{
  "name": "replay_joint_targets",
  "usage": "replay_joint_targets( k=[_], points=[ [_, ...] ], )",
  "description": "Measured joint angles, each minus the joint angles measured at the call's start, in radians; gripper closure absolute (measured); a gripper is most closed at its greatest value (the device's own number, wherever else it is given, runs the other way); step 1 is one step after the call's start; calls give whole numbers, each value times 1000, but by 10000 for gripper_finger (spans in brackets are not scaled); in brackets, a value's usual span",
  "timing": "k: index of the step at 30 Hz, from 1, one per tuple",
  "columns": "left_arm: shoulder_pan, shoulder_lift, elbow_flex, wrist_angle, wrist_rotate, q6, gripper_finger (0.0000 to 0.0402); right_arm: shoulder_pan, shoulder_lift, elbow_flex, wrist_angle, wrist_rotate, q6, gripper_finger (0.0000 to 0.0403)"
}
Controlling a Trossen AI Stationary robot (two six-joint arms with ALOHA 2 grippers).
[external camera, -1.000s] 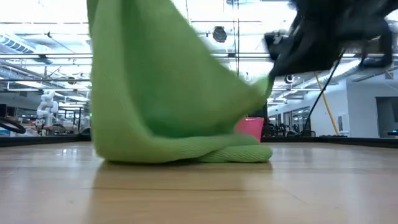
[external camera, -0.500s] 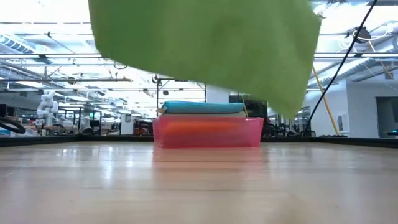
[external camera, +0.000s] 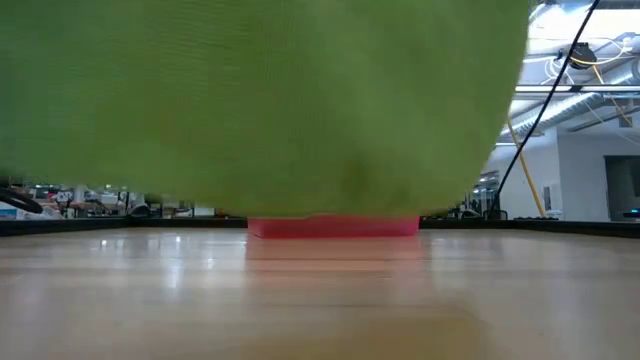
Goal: Fold microfiber towels
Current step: Fold the green microfiber cloth
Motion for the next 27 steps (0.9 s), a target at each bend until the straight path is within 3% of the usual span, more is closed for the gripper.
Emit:
replay_joint_targets(
  k=[3,7,12,15,18,21,24,27],
  points=[
    [-13,3,1,8,-90,0,385,2,11,-65,37,-13,41,403],
    [-13,2,1,-66,-320,10,393,-56,5,-152,80,-3,36,403],
    [14,-31,1,-288,-623,-31,392,-203,-45,-213,46,52,13,403],
    [47,-47,1,-502,-718,-159,389,-331,-77,-258,56,50,-44,403],
    [101,-50,1,-719,-704,-368,396,-458,-91,-341,138,44,-123,403],
    [154,-49,1,-868,-604,-543,395,-556,-90,-453,318,-60,-193,403],
    [197,-46,1,-919,-487,-602,385,-620,-82,-560,510,-180,-236,403],
    [209,-45,1,-926,-421,-589,389,-655,-82,-634,601,-226,-250,403]
  ],
)
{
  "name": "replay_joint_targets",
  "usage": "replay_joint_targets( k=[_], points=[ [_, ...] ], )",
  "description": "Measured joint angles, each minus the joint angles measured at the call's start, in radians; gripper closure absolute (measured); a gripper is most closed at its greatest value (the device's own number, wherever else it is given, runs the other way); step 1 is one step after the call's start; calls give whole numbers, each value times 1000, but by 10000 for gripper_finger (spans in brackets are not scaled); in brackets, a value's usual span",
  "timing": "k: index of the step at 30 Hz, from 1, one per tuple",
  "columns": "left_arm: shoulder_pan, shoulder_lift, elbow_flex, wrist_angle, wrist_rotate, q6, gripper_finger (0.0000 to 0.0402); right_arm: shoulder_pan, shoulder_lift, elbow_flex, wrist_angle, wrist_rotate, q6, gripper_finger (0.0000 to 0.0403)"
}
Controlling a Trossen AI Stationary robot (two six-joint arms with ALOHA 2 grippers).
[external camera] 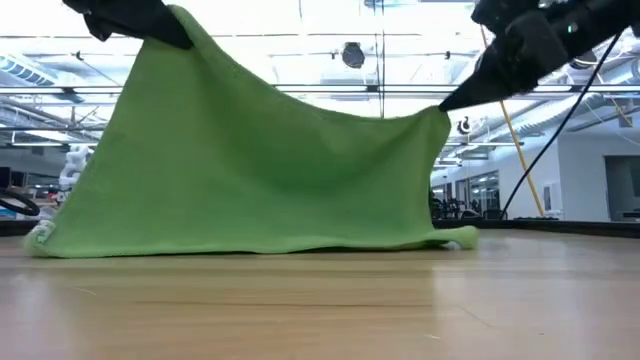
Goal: Fold microfiber towels
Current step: Fold the green microfiber cloth
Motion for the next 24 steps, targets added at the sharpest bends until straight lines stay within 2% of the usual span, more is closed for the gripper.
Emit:
replay_joint_targets(
  k=[3,7,14,16,18,20,24],
  points=[
    [-2,0,0,-5,67,17,397,-14,0,-23,6,-43,24,403],
    [-11,0,0,-32,117,1,387,-12,0,-24,2,-140,59,403],
    [-45,11,0,-68,143,-24,397,-12,32,-25,8,-152,79,403],
    [-55,11,0,-51,142,-38,394,-7,41,-25,34,-185,95,403],
    [-71,11,0,32,144,2,388,12,42,-23,66,-227,127,403],
    [-93,10,0,182,165,105,388,43,40,1,54,-259,160,403],
    [-131,10,0,490,259,319,398,136,32,123,-29,-242,172,403]
  ],
)
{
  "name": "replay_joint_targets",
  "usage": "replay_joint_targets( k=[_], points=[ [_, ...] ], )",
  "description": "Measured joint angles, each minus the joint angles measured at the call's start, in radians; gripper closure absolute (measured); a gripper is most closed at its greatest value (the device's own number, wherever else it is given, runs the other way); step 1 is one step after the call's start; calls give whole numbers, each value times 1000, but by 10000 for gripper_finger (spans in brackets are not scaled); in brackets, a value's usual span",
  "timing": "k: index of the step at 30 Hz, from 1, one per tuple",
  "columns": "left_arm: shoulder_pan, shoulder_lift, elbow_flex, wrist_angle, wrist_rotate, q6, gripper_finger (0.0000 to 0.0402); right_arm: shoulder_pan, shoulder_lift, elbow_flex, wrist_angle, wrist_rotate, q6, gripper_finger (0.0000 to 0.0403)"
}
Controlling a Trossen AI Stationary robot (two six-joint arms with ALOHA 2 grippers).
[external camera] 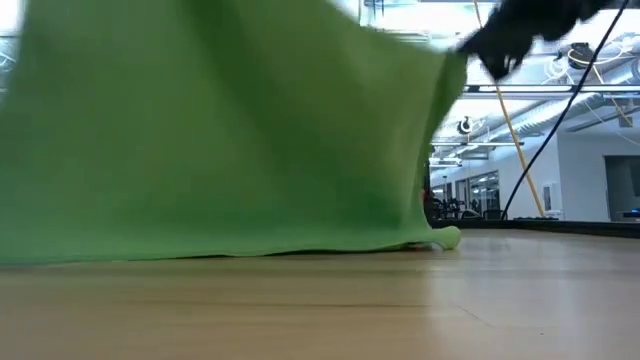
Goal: Fold microfiber towels
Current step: Fold the green microfiber cloth
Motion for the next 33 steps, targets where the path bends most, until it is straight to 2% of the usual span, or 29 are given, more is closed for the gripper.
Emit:
replay_joint_targets(
  k=[6,10,13,17,19,22,24,27,33],
  points=[
    [-42,0,0,267,-6,143,394,176,20,232,-242,132,19,403],
    [-63,0,0,369,9,148,396,294,46,356,-338,160,85,403],
    [-82,-3,0,381,-1,201,392,358,68,419,-378,183,93,403],
    [-83,-10,1,205,-139,220,398,353,73,414,-459,292,94,403],
    [-58,-9,1,58,-216,152,395,309,73,372,-478,337,103,403],
    [-10,-10,1,-171,-285,-17,392,220,70,285,-477,349,93,403],
    [29,-9,1,-322,-290,-116,397,146,69,225,-466,348,87,403],
    [91,-2,1,-461,-263,-207,395,46,69,119,-382,320,45,403],
    [152,0,0,-500,-153,-182,395,-40,69,-45,-98,224,-48,403]
  ],
)
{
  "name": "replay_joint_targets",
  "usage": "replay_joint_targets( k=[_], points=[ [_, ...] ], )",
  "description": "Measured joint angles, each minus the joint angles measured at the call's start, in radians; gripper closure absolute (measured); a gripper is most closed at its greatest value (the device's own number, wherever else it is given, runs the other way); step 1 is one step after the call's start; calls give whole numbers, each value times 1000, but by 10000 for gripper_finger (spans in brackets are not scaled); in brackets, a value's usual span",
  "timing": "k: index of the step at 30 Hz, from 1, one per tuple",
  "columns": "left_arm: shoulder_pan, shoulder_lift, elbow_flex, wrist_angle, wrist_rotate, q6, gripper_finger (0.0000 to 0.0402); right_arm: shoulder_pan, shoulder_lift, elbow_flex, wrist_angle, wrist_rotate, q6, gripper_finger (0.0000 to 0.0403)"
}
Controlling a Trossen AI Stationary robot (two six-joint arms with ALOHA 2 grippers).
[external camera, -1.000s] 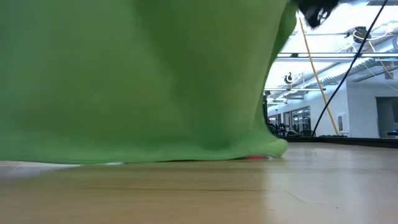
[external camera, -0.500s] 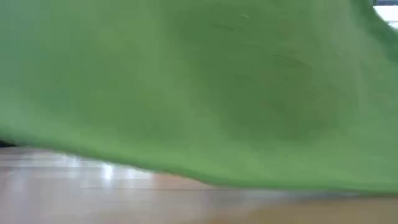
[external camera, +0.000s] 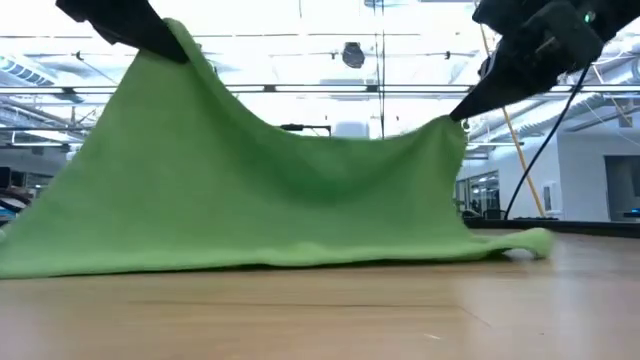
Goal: Fold microfiber towels
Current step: Fold the green microfiber cloth
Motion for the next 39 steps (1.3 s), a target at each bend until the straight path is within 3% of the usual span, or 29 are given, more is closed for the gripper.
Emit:
replay_joint_targets(
  k=[6,12,18,27,35,39],
  points=[
    [-14,0,0,-1,56,1,392,6,0,-62,93,-45,-21,403],
    [-42,0,0,-48,32,-14,395,-5,8,-110,196,-51,-39,403],
    [-62,26,0,-101,52,-55,398,-2,38,-178,364,-199,56,403],
    [-66,119,0,-67,126,-94,394,-3,68,-213,371,-317,204,403],
    [-68,178,0,24,208,-106,385,-2,130,-214,412,-486,277,403],
    [-75,198,0,30,225,-133,394,-2,169,-214,426,-499,295,403]
  ],
)
